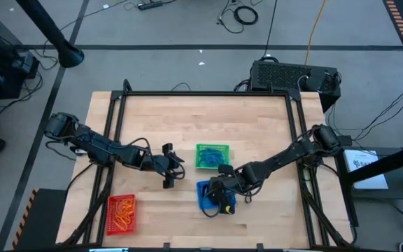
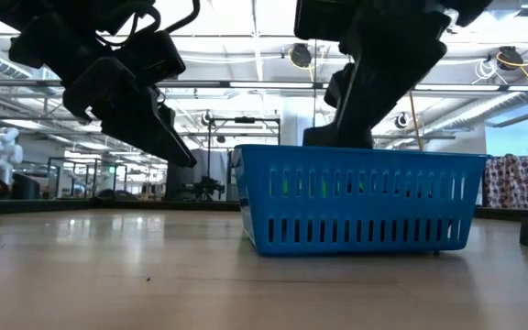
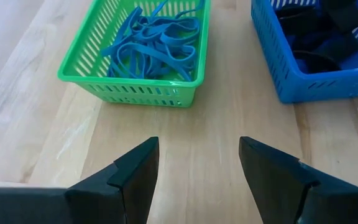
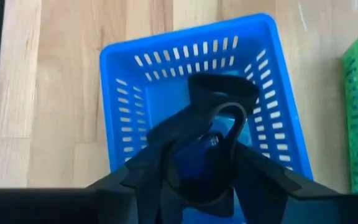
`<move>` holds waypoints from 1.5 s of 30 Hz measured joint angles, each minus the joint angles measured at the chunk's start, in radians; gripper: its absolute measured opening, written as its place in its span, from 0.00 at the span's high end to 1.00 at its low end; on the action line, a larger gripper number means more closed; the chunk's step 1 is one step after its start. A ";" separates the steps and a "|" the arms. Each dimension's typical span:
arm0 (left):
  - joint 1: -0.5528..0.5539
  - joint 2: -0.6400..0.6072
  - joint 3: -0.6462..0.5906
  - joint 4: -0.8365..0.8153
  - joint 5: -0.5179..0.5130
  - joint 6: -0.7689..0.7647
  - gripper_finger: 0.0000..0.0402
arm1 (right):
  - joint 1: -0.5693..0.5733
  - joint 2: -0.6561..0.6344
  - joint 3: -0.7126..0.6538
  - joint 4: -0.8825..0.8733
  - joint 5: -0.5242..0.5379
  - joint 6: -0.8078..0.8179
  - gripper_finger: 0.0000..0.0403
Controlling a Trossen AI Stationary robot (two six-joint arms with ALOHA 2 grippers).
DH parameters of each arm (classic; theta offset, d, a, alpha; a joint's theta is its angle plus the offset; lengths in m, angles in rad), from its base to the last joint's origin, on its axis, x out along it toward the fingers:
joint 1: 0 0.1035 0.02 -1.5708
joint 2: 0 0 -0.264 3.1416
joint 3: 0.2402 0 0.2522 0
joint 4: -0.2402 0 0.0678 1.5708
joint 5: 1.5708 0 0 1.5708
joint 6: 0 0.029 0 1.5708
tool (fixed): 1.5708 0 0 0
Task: Sort rubber bands into baskets
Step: Put the black rubberband into the blue bin
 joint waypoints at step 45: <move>0.003 0.000 0.000 0.052 0.000 0.012 0.43 | 0.057 0.000 0.106 -0.083 0.152 -0.479 0.25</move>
